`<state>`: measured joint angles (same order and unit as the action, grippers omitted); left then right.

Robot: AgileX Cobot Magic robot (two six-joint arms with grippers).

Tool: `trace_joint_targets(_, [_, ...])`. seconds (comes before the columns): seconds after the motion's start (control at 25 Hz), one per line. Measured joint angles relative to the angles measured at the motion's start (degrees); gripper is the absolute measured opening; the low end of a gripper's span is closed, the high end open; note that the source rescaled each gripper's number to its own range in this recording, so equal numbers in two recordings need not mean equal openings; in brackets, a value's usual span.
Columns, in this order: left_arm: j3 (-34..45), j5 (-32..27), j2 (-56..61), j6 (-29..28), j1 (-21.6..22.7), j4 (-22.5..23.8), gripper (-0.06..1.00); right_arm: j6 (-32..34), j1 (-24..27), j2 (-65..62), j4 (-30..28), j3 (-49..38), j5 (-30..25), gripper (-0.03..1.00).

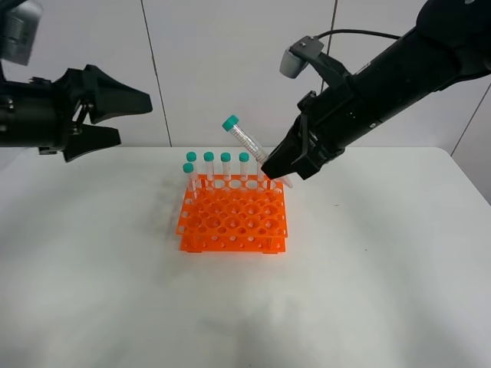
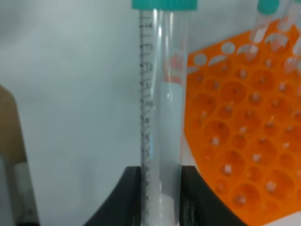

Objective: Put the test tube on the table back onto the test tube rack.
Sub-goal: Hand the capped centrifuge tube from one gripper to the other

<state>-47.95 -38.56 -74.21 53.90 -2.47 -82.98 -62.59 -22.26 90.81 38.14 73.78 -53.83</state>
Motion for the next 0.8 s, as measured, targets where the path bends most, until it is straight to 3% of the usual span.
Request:
trace_joint_targets(0.2, [-1.7, -0.9, -5.9, 6.5, -6.2, -12.0, 1.0, 0.0, -0.8, 0.0, -0.1, 0.0, 2.3, 0.03])
trace_joint_targets(0.28, [-2.0, -0.8, -7.4, 8.5, -8.7, -14.6, 1.0, 0.1, -0.8, 0.0, -0.1, 0.0, 2.5, 0.03])
trace_joint_targets(0.8, [-10.7, 0.7, -15.5, 10.4, -17.2, -16.0, 1.0, 0.2, -0.8, 0.0, -0.2, 0.0, 3.7, 0.03])
